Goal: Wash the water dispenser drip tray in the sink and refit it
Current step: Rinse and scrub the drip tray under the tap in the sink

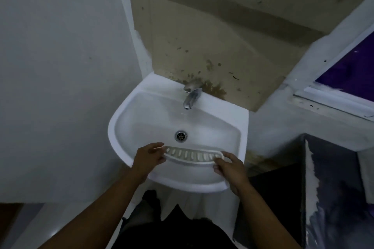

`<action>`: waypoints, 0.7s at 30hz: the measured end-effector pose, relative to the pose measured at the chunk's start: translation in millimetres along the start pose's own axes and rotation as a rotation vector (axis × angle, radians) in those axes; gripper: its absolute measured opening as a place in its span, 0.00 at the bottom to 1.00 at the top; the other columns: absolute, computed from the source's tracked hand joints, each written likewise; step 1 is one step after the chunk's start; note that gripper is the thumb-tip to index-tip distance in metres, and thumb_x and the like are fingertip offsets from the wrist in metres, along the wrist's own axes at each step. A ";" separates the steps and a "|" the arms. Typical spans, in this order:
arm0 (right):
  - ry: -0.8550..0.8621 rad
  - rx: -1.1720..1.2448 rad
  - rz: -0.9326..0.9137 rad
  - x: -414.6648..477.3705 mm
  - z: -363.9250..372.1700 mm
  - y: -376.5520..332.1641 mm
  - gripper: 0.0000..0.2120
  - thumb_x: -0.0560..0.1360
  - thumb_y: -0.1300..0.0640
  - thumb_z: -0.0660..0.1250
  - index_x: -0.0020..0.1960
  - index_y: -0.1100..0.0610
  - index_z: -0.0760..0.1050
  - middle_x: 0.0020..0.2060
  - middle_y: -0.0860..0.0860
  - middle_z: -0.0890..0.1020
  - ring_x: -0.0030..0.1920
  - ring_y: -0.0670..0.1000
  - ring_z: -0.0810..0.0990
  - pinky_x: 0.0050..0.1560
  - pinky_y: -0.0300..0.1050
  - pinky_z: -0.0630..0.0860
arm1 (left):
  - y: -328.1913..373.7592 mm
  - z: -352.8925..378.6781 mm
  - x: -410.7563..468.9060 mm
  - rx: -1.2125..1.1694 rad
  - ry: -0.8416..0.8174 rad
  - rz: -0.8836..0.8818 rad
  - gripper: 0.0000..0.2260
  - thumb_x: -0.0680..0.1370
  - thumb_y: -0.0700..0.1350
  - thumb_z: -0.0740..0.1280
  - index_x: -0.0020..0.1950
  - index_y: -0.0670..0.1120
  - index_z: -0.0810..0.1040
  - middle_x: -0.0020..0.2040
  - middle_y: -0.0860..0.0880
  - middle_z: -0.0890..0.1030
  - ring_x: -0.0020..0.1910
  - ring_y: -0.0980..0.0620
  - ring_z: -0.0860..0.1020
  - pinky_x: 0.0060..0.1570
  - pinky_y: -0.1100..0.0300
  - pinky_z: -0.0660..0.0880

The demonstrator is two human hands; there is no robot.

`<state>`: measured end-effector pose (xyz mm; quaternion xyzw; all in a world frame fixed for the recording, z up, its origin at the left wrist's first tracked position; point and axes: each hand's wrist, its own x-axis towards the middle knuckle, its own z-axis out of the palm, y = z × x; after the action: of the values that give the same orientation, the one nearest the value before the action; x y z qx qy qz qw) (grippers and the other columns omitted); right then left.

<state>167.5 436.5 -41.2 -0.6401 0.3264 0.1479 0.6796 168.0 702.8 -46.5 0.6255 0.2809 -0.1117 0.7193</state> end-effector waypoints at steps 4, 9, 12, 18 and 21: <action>0.085 0.044 0.041 0.6 23.6 4.6 0.13 0.71 0.61 0.74 0.55 0.57 0.78 0.38 0.58 0.83 0.36 0.51 0.82 0.36 0.40 0.81 | 12.5 -14.5 32.0 0.023 -0.092 -0.056 0.10 0.74 0.37 0.71 0.54 0.39 0.80 0.43 0.41 0.82 0.39 0.48 0.80 0.35 0.63 0.80; 0.153 0.014 0.061 -4.8 46.9 9.2 0.11 0.73 0.59 0.73 0.54 0.58 0.80 0.36 0.57 0.83 0.33 0.50 0.80 0.36 0.43 0.80 | 20.1 -33.8 57.2 0.040 -0.198 -0.124 0.08 0.73 0.35 0.71 0.52 0.38 0.80 0.42 0.41 0.80 0.38 0.48 0.79 0.36 0.62 0.81; 0.160 -0.011 0.077 -8.6 55.4 10.9 0.11 0.72 0.57 0.73 0.53 0.59 0.81 0.33 0.56 0.81 0.32 0.51 0.78 0.35 0.44 0.78 | 23.9 -40.3 67.3 0.092 -0.216 -0.181 0.09 0.73 0.37 0.72 0.53 0.38 0.81 0.41 0.42 0.79 0.37 0.47 0.79 0.36 0.62 0.81; 0.148 -0.045 0.109 -7.0 64.4 11.8 0.13 0.71 0.53 0.74 0.51 0.60 0.82 0.31 0.56 0.79 0.30 0.50 0.76 0.31 0.42 0.75 | 24.5 -44.1 80.4 0.168 -0.188 -0.241 0.04 0.73 0.40 0.72 0.47 0.43 0.83 0.43 0.47 0.82 0.33 0.47 0.82 0.32 0.62 0.80; 0.121 -0.061 0.137 -3.7 65.2 9.5 0.13 0.71 0.52 0.74 0.50 0.59 0.83 0.31 0.54 0.77 0.30 0.50 0.74 0.31 0.42 0.74 | 24.4 -43.1 82.3 0.193 -0.165 -0.268 0.01 0.74 0.41 0.72 0.42 0.45 0.83 0.38 0.45 0.82 0.29 0.48 0.82 0.29 0.63 0.78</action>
<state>175.5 501.6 -48.3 -0.6445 0.4051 0.1648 0.6272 236.3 764.6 -73.4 0.6374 0.2899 -0.2838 0.6550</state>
